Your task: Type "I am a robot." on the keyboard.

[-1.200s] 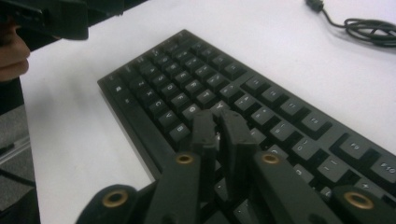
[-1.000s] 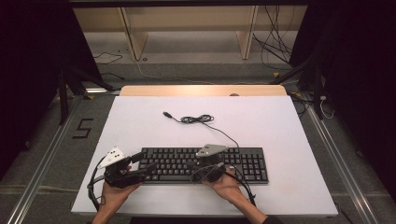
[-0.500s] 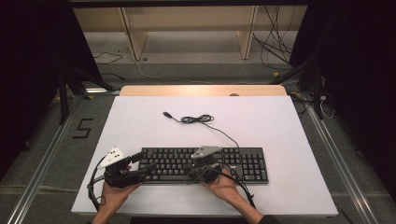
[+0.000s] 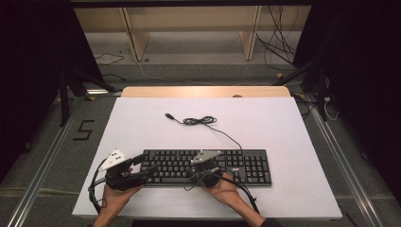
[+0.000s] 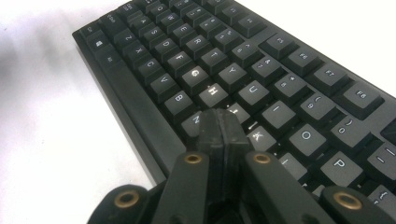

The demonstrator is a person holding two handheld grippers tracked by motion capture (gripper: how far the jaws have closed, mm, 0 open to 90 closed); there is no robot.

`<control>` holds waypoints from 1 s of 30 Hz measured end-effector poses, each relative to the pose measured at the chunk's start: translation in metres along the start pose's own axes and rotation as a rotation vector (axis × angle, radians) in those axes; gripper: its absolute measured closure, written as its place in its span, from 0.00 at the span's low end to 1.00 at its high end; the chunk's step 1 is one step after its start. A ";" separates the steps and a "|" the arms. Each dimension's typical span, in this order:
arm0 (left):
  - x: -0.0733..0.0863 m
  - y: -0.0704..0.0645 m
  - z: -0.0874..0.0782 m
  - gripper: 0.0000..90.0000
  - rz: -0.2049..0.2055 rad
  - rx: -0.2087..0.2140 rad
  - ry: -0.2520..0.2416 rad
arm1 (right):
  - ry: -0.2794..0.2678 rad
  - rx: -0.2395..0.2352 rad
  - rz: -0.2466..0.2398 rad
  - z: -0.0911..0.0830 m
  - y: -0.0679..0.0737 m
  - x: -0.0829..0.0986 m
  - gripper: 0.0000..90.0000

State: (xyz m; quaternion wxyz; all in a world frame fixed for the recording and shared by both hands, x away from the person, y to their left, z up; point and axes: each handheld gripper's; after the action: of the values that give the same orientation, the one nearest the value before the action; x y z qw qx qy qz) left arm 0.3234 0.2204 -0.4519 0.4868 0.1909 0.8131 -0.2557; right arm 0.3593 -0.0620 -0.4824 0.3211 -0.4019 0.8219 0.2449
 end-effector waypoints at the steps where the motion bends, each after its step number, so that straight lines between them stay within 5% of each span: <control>1: 0.000 0.000 0.000 0.31 0.001 -0.001 0.000 | 0.000 0.000 0.000 0.000 0.000 0.000 1.00; 12: 0.000 0.002 -0.001 0.32 0.000 -0.003 -0.004 | -0.053 -0.004 0.030 -0.009 -0.003 -0.002 0.92; 21: 0.000 0.002 -0.001 0.32 0.003 -0.004 -0.004 | -0.164 -0.044 0.062 -0.035 -0.010 -0.006 0.53; 30: 0.000 0.002 -0.001 0.31 0.002 -0.003 -0.002 | -0.187 -0.084 0.052 -0.042 -0.007 -0.005 0.33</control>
State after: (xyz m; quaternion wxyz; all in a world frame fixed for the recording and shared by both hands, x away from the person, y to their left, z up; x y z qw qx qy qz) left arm 0.3240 0.2228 -0.4516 0.4882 0.1907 0.8129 -0.2541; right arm 0.3531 -0.0910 -0.4510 0.3727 -0.3689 0.7876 0.3236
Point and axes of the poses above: each handheld gripper's, and its own axes: z roughly forward along the jaws, x roughly out of its underside, y roughly to its left, and after that the axes turned 3 degrees about -x, right-handed
